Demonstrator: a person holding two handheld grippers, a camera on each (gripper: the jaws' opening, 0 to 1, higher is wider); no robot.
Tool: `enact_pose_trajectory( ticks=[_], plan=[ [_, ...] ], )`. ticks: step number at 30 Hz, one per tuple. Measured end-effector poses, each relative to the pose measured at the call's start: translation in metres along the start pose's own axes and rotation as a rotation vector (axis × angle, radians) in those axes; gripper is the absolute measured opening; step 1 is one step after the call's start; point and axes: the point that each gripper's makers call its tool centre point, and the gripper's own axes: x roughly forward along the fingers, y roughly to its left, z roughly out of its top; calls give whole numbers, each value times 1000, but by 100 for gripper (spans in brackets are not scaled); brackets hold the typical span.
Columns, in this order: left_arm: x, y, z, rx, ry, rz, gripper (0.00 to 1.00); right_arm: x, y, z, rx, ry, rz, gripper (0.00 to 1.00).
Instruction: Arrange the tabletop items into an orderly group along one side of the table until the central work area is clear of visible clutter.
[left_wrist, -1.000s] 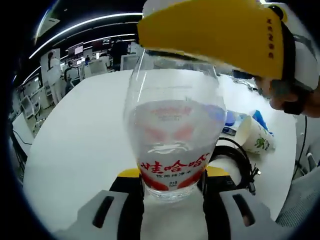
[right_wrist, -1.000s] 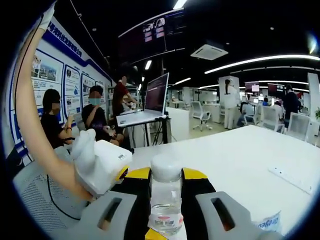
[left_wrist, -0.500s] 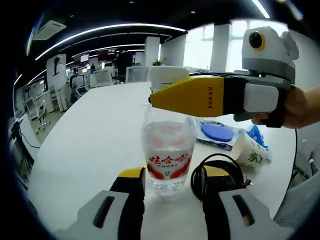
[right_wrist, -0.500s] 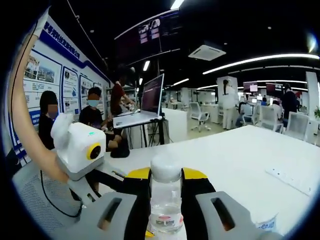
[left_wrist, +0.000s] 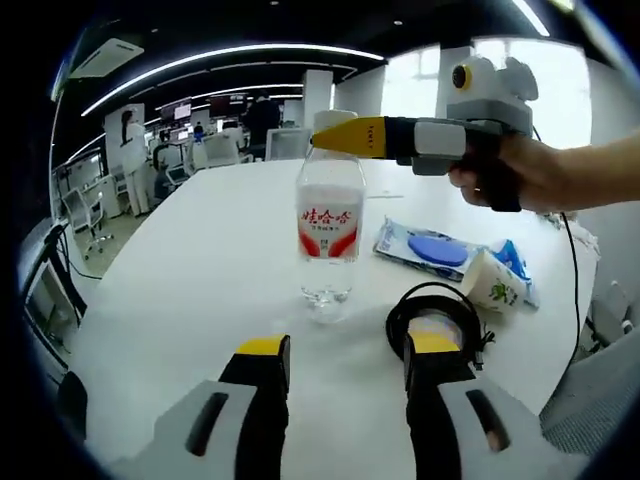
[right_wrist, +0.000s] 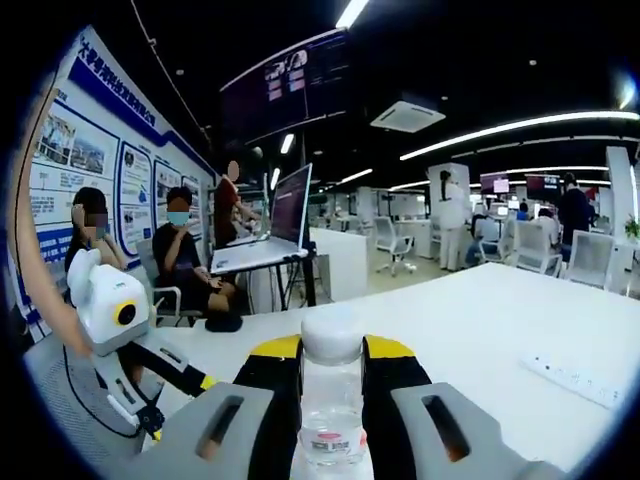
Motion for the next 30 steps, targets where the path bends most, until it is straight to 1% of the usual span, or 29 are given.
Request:
enact_pose_trajectory(
  ticks=[2, 5, 8, 11, 13, 19, 20, 24, 25, 27, 30],
  plan=[
    [-8, 0, -3, 2, 3, 7, 43, 2, -3, 1, -10, 1, 4, 18],
    [-20, -1, -9, 50, 22, 19, 45, 4, -6, -1, -31, 16, 16, 18],
    [-27, -3, -13, 62, 34, 24, 46, 5, -13, -2, -32, 19, 21, 18],
    [-32, 0, -20, 39, 58, 46, 49, 7, -15, -2, -42, 24, 24, 18],
    [-35, 1, -21, 15, 51, 51, 48, 8, -18, -2, -51, 26, 30, 18],
    [-43, 1, -23, 4, 55, 74, 49, 15, -27, 2, -59, 17, 43, 18],
    [-45, 2, -24, -3, 59, 83, 49, 16, -28, 2, -60, 17, 44, 18],
    [-52, 1, -28, -29, 55, 85, 49, 19, -35, -1, -80, 24, 54, 18],
    [-53, 0, -27, -27, 57, 88, 50, 21, -38, -2, -84, 28, 57, 18],
    [-54, 0, -21, -17, 36, 93, 50, 23, -44, -3, -86, 28, 57, 18],
    [-53, 0, -22, -22, 35, 93, 49, 27, -51, -1, -82, 20, 58, 18]
  ],
)
